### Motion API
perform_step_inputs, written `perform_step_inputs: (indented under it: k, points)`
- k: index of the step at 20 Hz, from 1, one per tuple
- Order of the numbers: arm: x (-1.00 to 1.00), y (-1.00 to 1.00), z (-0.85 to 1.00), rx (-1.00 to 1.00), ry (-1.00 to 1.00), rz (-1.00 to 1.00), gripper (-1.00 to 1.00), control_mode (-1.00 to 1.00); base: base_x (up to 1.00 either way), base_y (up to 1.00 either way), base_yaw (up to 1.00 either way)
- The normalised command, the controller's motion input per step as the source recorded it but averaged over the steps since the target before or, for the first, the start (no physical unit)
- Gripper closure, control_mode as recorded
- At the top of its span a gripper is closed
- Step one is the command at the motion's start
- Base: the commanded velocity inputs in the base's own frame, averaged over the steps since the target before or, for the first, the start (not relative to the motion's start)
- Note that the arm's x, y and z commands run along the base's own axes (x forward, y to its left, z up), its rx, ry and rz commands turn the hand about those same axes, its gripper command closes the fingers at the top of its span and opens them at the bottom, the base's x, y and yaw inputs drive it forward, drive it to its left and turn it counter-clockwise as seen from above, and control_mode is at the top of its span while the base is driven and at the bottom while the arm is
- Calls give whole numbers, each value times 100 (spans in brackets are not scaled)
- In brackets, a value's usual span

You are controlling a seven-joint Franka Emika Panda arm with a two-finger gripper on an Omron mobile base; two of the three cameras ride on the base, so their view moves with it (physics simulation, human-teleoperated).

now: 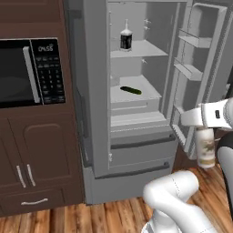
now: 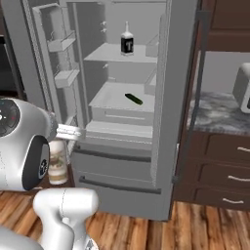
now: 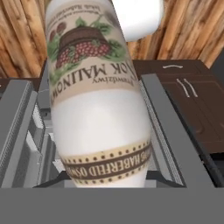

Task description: Place the liquors on the top shelf of the fridge to keep them out of children's reach, and place the cucumber on lower shelves for easy access.

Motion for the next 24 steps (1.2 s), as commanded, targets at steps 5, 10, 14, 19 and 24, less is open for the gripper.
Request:
perform_step_inputs:
  k: [5,10,14,19,24]
  points:
    - [0,0,0,0,0,0,100,100,43,0,-16]
    - [0,0,0,0,0,0,100,100,40,0,-16]
    - [0,0,0,0,0,0,100,100,42,5,-15]
    - [0,0,0,0,0,0,100,100,51,23,-10]
    - [0,0,0,0,0,0,100,100,58,29,-11]
